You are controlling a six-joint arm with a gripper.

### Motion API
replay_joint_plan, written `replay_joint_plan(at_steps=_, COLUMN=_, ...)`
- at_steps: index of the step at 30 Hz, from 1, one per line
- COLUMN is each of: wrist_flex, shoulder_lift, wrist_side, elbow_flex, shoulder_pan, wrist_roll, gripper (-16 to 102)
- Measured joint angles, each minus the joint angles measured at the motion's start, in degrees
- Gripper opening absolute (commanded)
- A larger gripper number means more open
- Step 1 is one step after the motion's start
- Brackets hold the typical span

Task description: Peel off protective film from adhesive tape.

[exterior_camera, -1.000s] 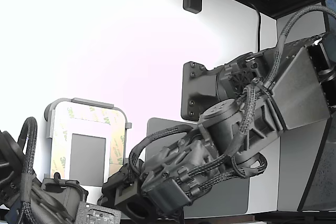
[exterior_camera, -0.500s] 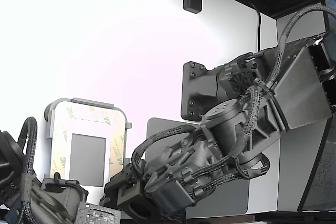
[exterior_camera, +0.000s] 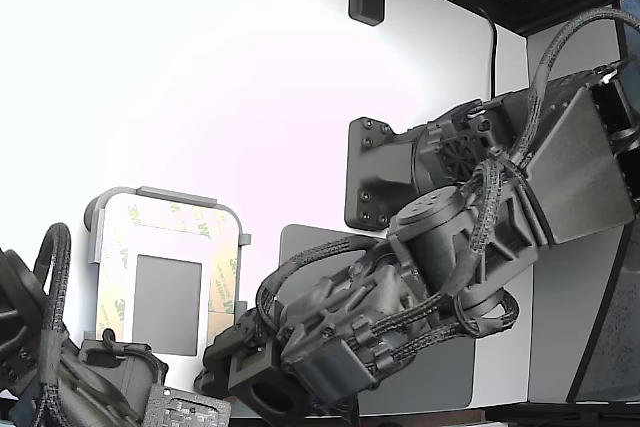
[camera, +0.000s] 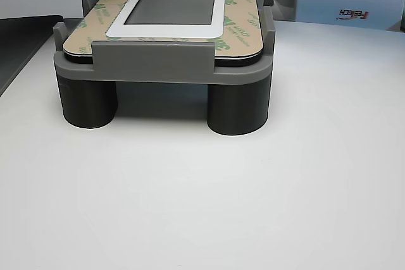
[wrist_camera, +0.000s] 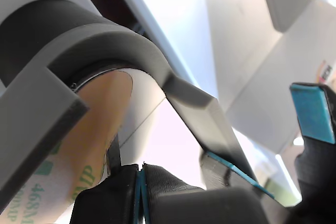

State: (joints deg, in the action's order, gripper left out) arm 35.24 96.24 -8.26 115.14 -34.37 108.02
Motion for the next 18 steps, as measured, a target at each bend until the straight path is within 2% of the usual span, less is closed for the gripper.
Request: replay_joint_plan(at_steps=18, wrist_flex=-1.93, shoulder_lift=0.62, wrist_side=-0.26, elbow_flex=2.29, shoulder_pan=0.0, wrist_roll=2.37, gripper=-11)
